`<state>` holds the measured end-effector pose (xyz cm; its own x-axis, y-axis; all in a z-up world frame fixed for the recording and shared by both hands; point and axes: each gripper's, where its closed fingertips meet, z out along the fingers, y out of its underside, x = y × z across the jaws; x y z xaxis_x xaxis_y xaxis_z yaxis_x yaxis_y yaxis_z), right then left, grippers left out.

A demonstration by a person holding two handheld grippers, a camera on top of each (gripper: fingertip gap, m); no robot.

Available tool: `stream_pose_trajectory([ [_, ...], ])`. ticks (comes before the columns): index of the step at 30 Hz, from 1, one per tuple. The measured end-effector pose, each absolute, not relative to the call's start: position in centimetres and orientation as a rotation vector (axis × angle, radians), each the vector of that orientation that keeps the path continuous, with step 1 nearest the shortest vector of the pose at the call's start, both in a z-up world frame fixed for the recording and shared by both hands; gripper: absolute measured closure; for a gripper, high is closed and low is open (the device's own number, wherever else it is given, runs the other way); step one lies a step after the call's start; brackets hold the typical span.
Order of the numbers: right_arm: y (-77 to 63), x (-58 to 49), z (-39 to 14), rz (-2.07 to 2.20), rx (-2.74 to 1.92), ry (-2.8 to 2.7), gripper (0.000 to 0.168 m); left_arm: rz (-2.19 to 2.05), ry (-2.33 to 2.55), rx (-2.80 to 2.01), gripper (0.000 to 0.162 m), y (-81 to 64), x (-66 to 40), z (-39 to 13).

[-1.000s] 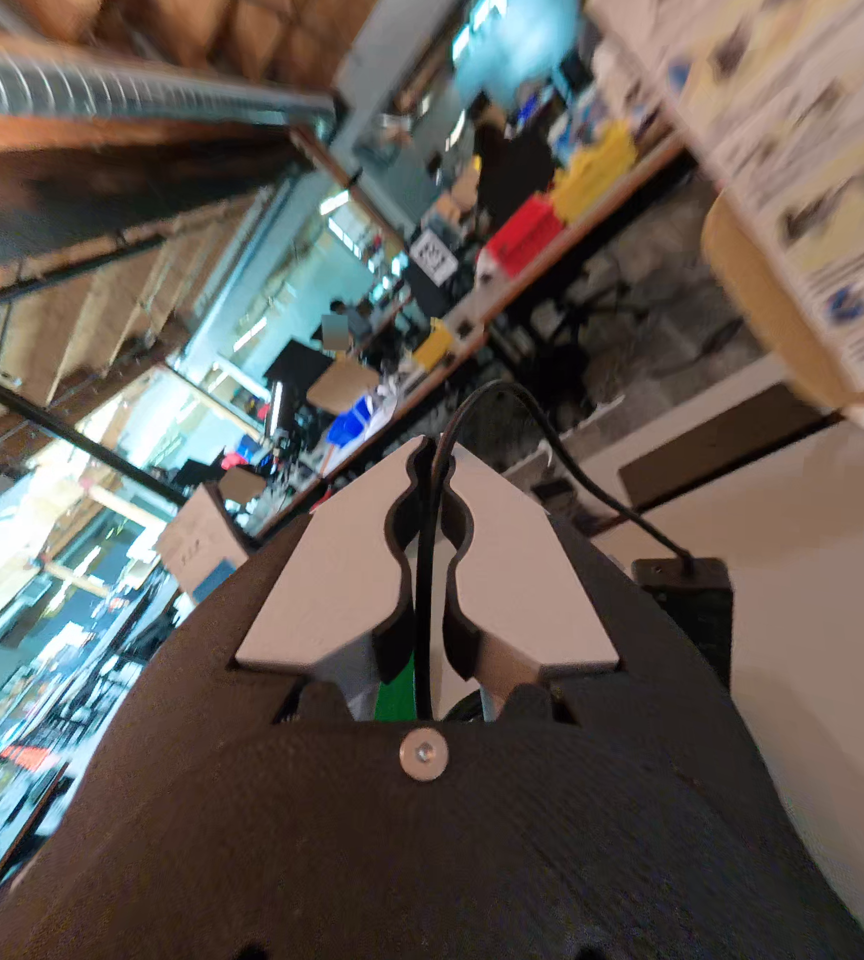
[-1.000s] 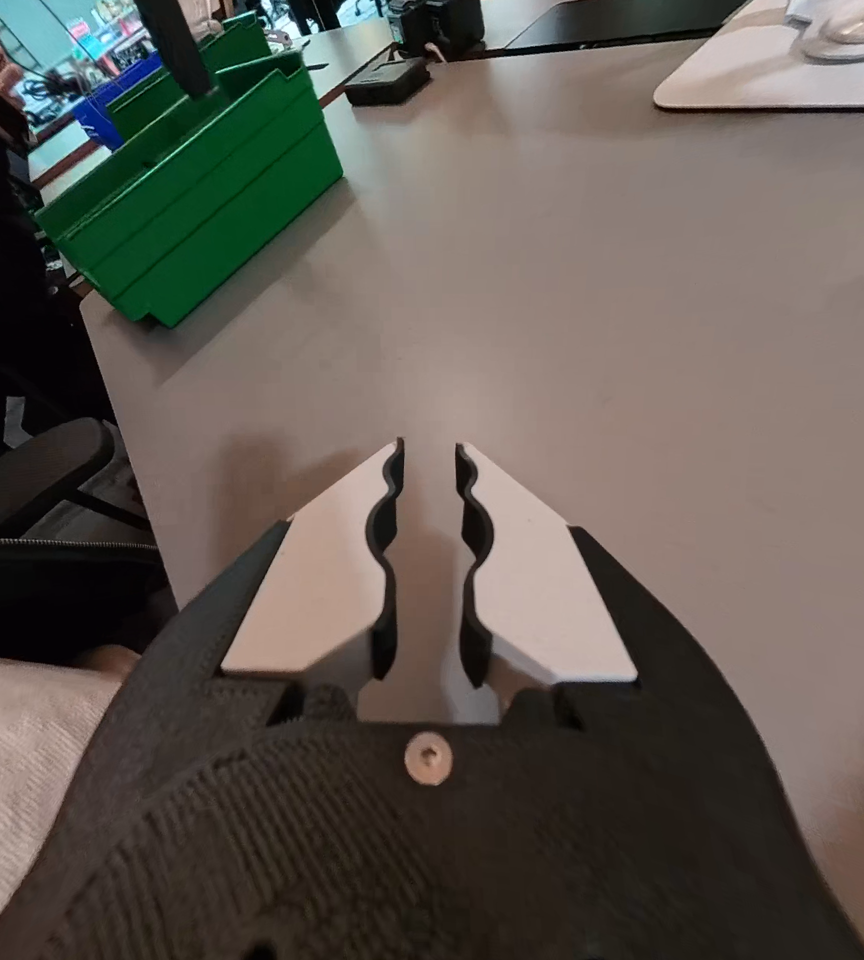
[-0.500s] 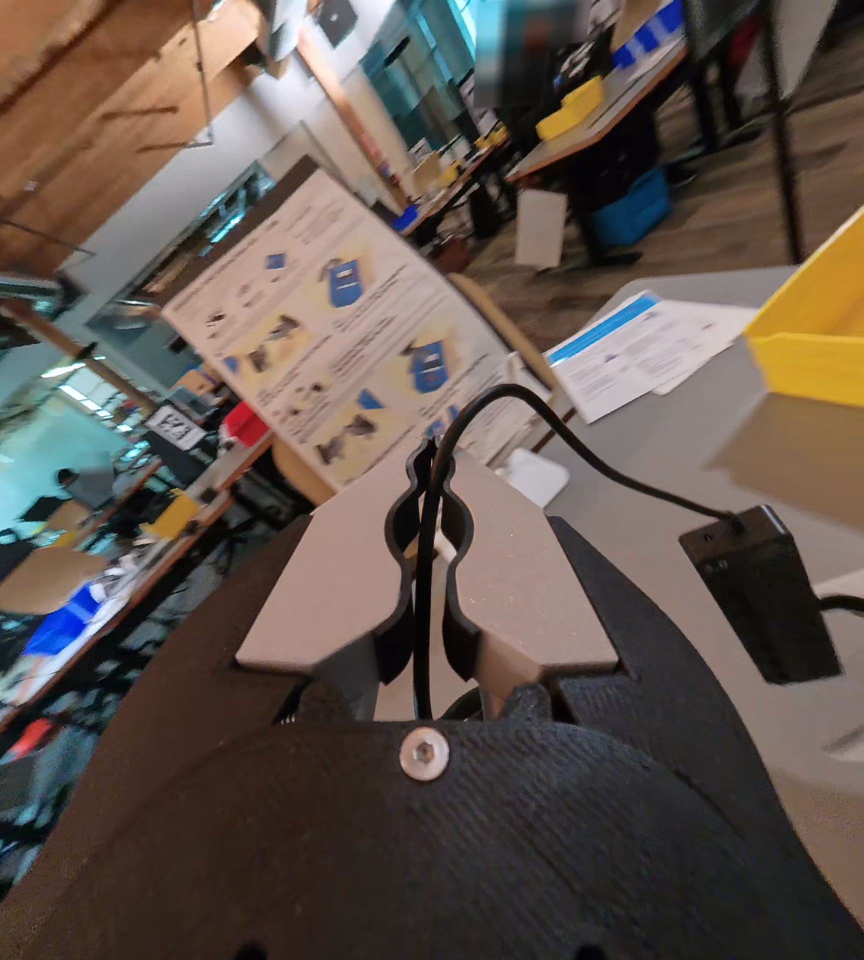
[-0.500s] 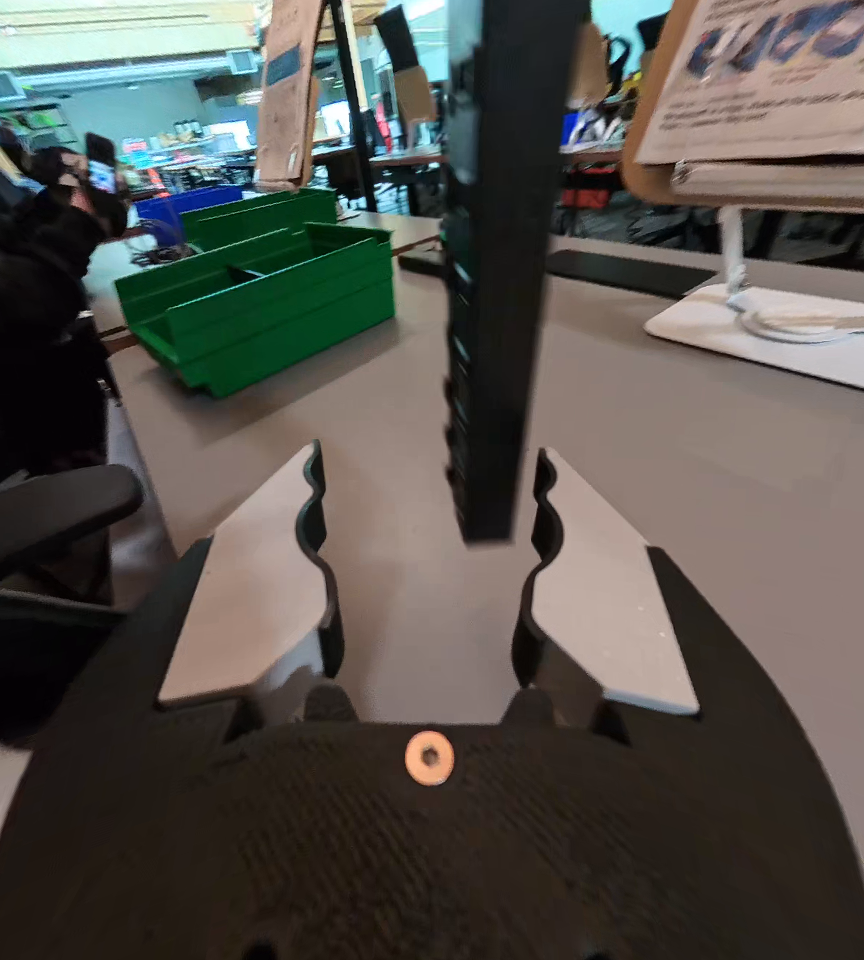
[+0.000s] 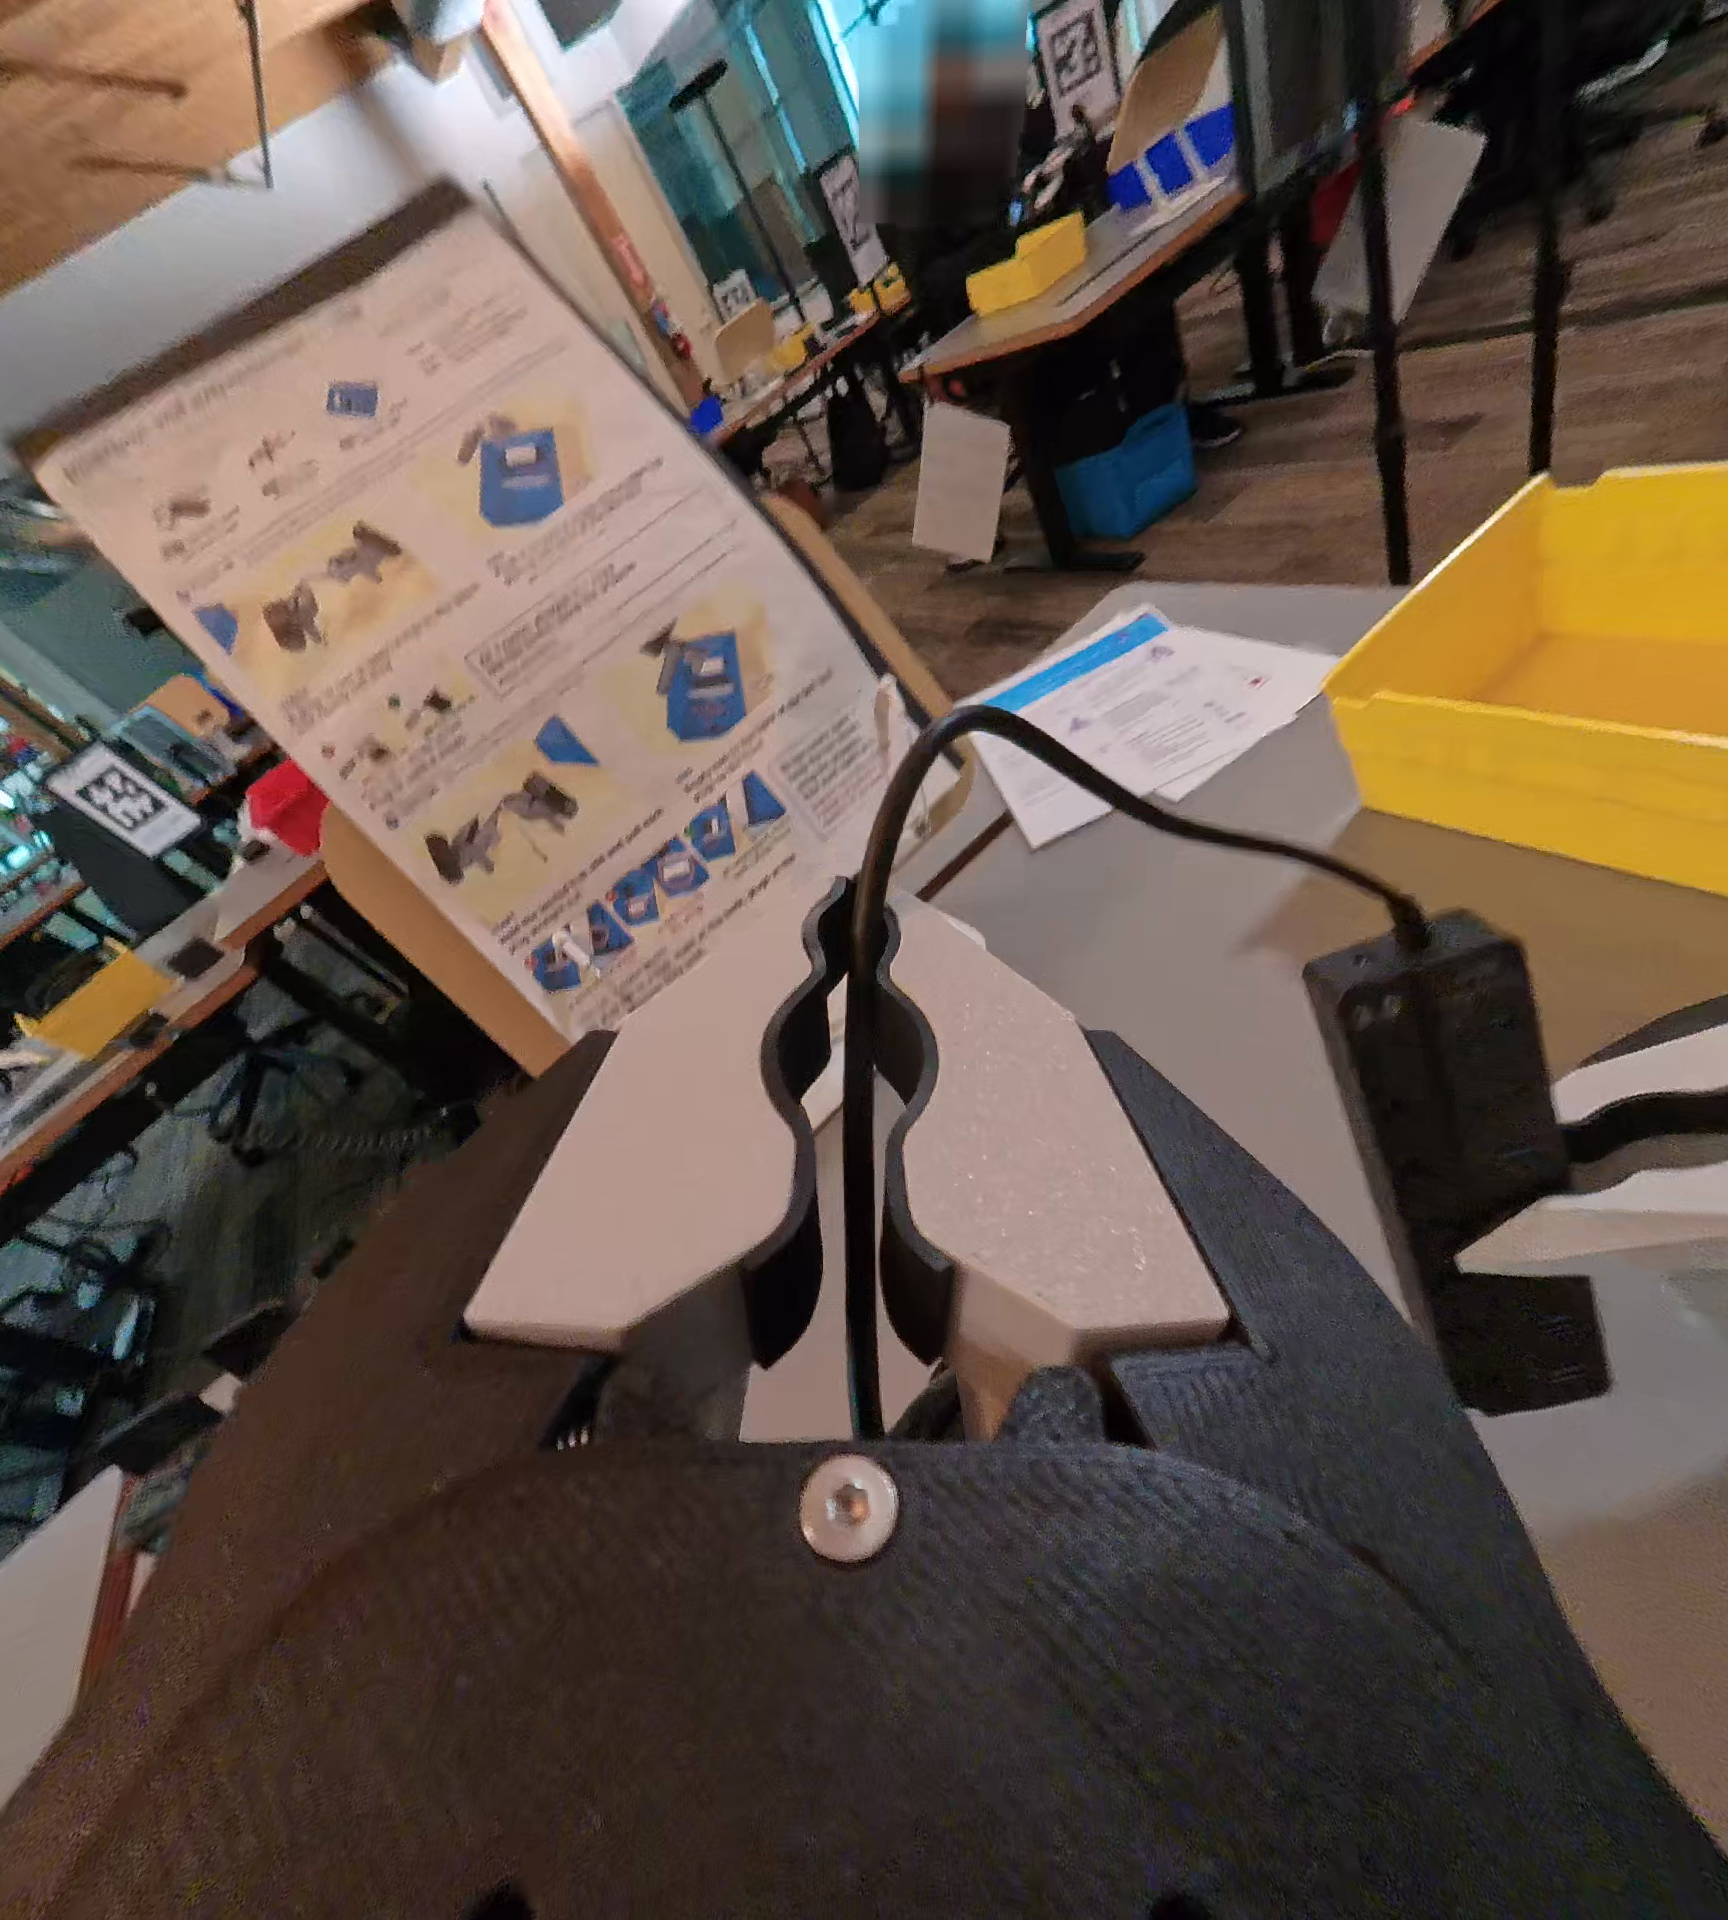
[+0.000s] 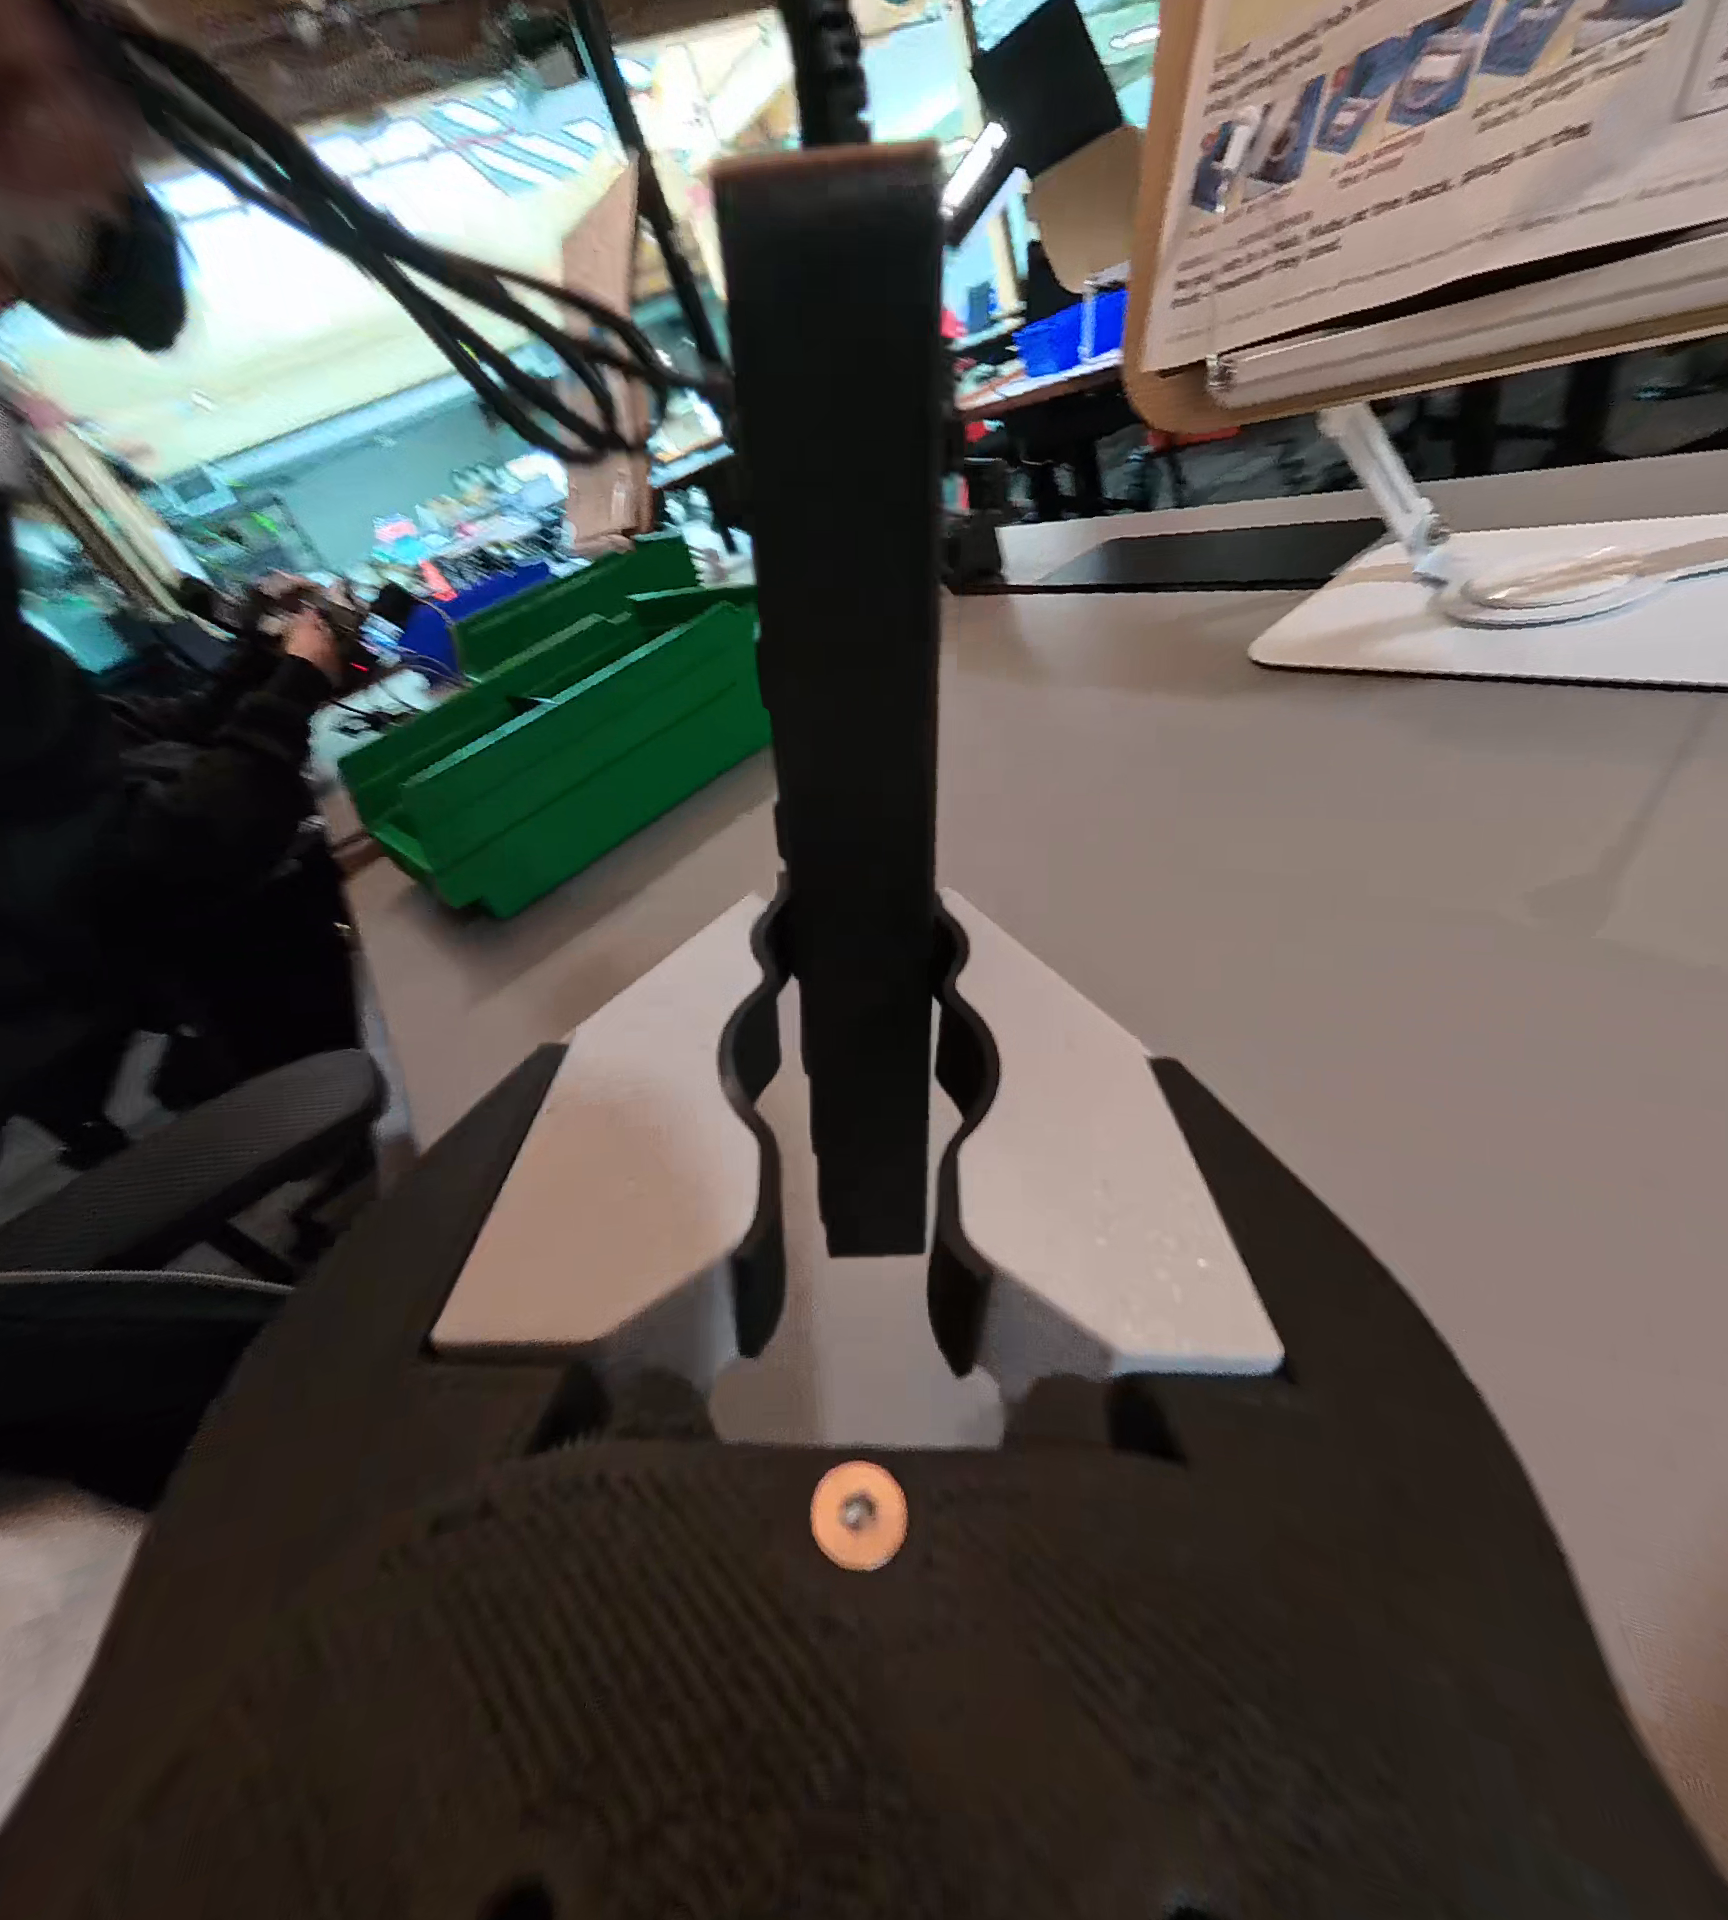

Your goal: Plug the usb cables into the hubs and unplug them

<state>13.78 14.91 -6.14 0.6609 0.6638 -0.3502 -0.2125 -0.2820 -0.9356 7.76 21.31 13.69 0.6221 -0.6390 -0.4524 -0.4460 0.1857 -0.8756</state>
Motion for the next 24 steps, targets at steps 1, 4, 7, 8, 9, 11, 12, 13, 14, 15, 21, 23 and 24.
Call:
stream_pose_trajectory([
  [1, 14.7, 13.7, -5.8, 0.939, -1.634, -0.365, 0.144, -0.177, 0.967, -1.479, 0.162, 22.0, 7.2, 12.6],
  [4, 14.2, 13.1, -5.3, 1.105, -1.601, -0.365, 0.145, -0.277, 0.931, -1.615, 0.162, 23.8, 5.9, 8.8],
  [7, 13.2, 12.3, -4.4, 1.327, -1.548, -0.37, 0.145, -0.376, 0.877, -1.719, 0.162, 25.2, 4.9, 5.1],
  [8, 13.0, 12.2, -4.1, 1.395, -1.526, -0.356, 0.145, -0.393, 0.858, -1.745, 0.162, 25.5, 4.5, 4.0],
  [9, 12.8, 12.2, -3.8, 1.456, -1.505, -0.339, 0.145, -0.4, 0.842, -1.761, 0.162, 25.6, 4.2, 3.2],
  [11, 12.7, 12.4, -3.3, 1.561, -1.467, -0.294, 0.145, -0.398, 0.816, -1.768, 0.156, 25.5, 3.8, 2.1],
  [12, 12.8, 12.6, -3.1, 1.605, -1.448, -0.264, 0.145, -0.377, 0.803, -1.762, 0.148, 25.5, 3.5, 1.7],
  [13, 12.9, 12.9, -2.9, 1.644, -1.429, -0.231, 0.146, -0.347, 0.795, -1.749, 0.137, 25.5, 3.3, 1.4],
  [14, 13.0, 13.2, -2.8, 1.68, -1.411, -0.201, 0.146, -0.318, 0.79, -1.724, 0.12, 25.5, 3.1, 1.3],
  [15, 13.1, 13.5, -2.7, 1.714, -1.394, -0.173, 0.146, -0.288, 0.781, -1.691, 0.097, 25.4, 3.0, 1.3],
  [21, 14.1, 15.0, -2.7, 1.822, -1.339, -0.027, 0.145, -0.247, 0.702, -1.493, 0.066, 22.1, 3.6, 1.9],
  [23, 14.4, 15.3, -3.0, 1.815, -1.344, 0.002, 0.145, -0.365, 0.662, -1.412, 0.078, 19.5, 4.8, 2.5],
  [24, 14.6, 15.4, -3.1, 1.81, -1.35, 0.018, 0.145, -0.458, 0.641, -1.384, 0.083, 18.0, 5.6, 2.7],
])
